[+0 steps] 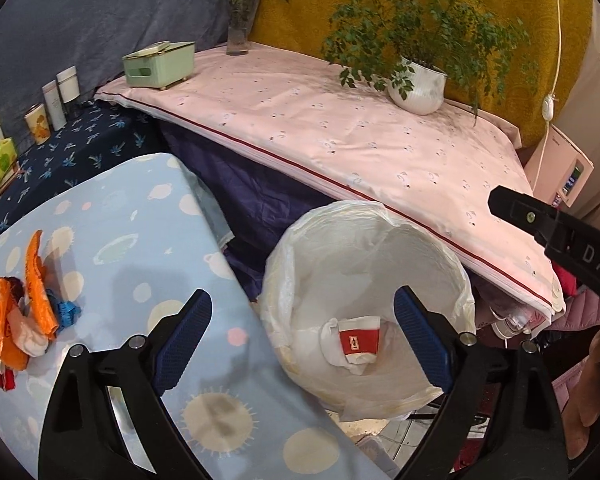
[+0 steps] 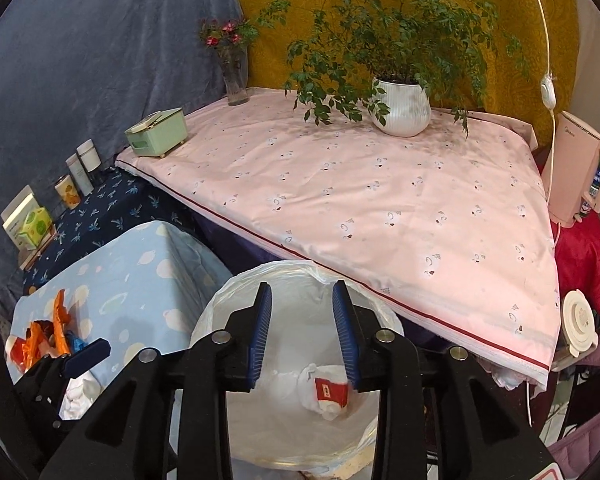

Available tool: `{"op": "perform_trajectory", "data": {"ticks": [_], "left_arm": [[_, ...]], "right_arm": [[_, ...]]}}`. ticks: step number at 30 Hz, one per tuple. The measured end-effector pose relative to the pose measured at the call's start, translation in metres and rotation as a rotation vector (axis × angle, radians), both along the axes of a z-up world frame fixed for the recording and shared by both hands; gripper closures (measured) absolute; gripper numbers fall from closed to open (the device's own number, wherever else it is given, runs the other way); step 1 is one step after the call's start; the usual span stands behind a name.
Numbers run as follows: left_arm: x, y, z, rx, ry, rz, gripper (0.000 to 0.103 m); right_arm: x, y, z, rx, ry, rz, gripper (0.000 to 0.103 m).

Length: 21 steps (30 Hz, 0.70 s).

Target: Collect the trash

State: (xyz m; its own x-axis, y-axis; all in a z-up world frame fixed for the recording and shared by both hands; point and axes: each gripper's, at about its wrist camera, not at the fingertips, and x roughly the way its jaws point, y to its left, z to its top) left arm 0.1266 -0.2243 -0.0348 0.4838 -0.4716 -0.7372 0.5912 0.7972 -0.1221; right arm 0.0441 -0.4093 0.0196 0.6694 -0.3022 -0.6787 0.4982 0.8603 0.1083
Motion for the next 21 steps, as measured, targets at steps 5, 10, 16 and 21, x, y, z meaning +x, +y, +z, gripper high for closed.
{"op": "perform_trajectory", "data": {"ticks": [5, 10, 16, 21], "left_arm": [[0.003, 0.027, 0.006, -0.006, -0.019, 0.056, 0.015], [0.005, 0.055, 0.011, -0.009, -0.034, 0.105, 0.015], [0.006, 0.091, 0.014, -0.015, -0.041, 0.168, 0.015], [0.008, 0.125, 0.012, -0.006, -0.044, 0.234, 0.015]], "right_arm": [[0.004, 0.025, 0.005, -0.017, -0.003, 0.042, 0.063], [0.006, 0.051, 0.012, -0.025, -0.014, 0.079, 0.057], [0.011, 0.082, 0.016, -0.033, -0.012, 0.131, 0.056], [0.016, 0.11, 0.017, -0.038, -0.006, 0.179, 0.055]]}}
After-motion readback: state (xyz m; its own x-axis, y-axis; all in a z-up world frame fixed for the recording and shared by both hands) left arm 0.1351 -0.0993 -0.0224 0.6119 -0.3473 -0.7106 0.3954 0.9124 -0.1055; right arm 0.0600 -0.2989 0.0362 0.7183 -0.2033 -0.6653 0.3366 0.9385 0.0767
